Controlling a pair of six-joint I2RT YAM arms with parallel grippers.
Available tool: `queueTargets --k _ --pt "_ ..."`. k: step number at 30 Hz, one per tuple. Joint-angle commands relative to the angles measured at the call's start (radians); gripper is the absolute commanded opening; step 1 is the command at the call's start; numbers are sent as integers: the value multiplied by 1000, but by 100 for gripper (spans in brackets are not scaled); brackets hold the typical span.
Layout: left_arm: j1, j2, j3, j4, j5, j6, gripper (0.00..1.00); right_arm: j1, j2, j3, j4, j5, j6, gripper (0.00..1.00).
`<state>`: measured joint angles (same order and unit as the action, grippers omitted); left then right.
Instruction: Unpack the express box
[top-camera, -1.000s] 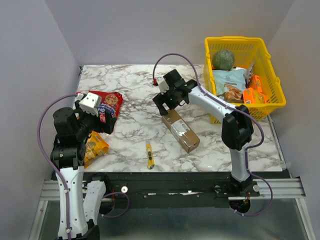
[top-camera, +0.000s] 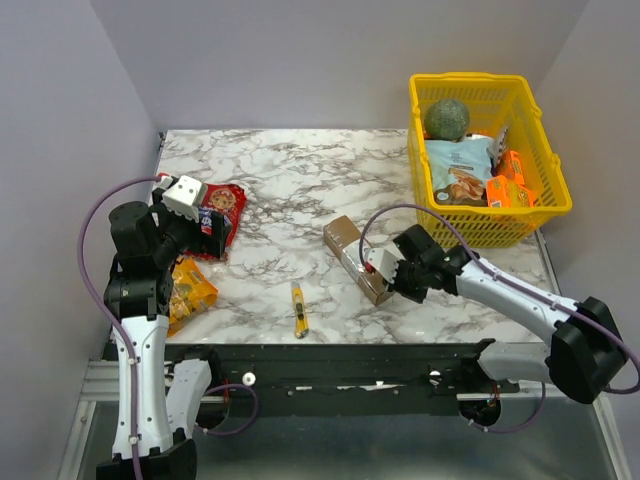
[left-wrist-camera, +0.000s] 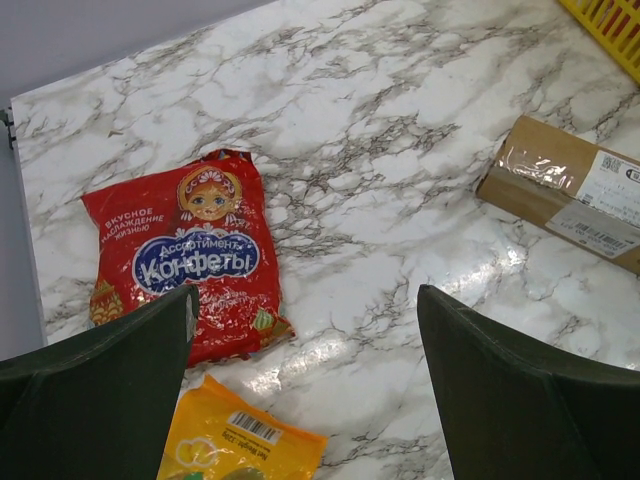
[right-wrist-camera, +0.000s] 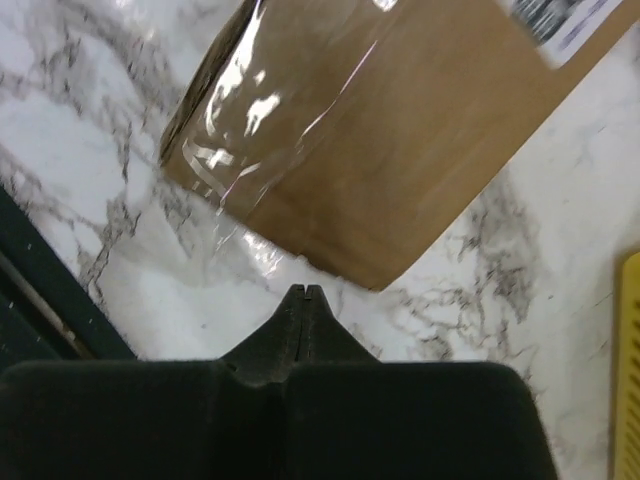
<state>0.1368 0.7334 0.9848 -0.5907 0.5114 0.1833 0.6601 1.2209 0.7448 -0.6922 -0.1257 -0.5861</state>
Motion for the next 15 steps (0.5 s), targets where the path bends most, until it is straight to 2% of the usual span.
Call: queueTargets --k 1,7,12,13,14,15 --pt "9 -11 3 0 -7 7 99 3 89 96 157 -11 -27 1" --pt "9 -20 2 -15 -4 8 99 3 166 220 177 18 -15 1" --pt "10 -38 3 -52 15 28 99 3 73 249 77 173 67 1" --pt "9 -42 3 -58 18 31 99 1 59 295 48 182 87 2" --pt "9 -46 0 -73 22 33 99 3 43 326 18 146 104 7" --pt "10 -51 2 -81 29 36 99 4 34 358 -28 124 153 29"
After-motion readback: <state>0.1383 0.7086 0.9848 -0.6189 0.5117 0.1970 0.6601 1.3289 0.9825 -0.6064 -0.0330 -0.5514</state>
